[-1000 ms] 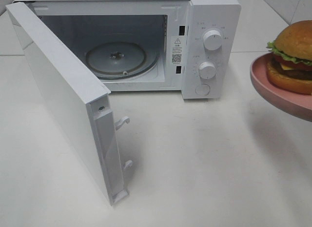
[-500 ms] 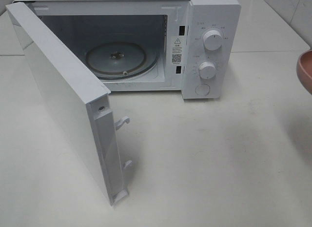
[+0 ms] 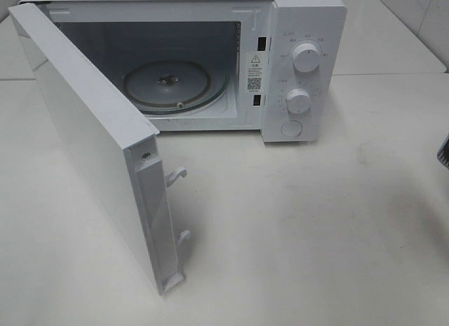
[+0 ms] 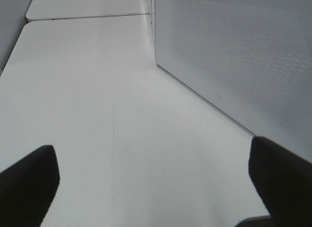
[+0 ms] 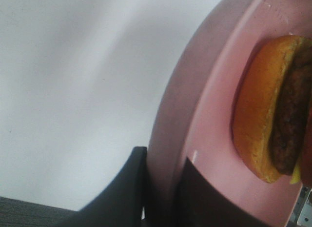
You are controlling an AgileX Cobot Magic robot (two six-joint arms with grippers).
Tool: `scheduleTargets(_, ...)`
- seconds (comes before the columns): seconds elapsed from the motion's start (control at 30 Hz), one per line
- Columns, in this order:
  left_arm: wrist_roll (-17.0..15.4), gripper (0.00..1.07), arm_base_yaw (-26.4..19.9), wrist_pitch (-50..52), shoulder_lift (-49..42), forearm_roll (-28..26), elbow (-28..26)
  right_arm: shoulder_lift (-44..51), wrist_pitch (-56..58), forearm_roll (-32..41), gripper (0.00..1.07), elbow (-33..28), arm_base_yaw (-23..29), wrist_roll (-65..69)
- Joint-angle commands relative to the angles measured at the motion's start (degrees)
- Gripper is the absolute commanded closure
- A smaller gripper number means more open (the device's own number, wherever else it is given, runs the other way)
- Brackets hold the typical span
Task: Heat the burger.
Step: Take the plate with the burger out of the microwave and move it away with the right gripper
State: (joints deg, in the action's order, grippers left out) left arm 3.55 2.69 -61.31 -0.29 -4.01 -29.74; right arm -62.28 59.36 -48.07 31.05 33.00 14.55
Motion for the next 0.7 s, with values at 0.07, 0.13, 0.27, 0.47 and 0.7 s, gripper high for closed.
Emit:
scheduleTargets(0.07, 0.0, 0.08, -0.1, 0.1, -0.9, -0.5, 0.2, -5.4, 0.6, -5.9, 1.06, 0.5, -0.3, 11.8)
scheduleTargets(0.13, 0.0, 0.08, -0.1, 0.1, -0.9, -0.5, 0.2, -7.4, 0.6, -6.6, 1.06, 0.5, -0.3, 15.0)
scheduleTargets(0.27, 0.0, 0.08, -0.1, 0.1, -0.9, -0.5, 0.2, -10.2, 0.5, -7.4, 1.05, 0.5, -0.3, 20.0)
scheduleTargets(0.47, 0.0, 0.08, -0.1, 0.1, -0.9, -0.5, 0.2, -15.9, 0.0, -9.3, 1.05, 0.5, -0.3, 29.6)
scheduleTargets(0.7, 0.0, 0.08, -0.1, 0.1, -0.9, -0.5, 0.2, -23.9, -2.6, -12.6, 1.03, 0.5, -0.3, 42.1)
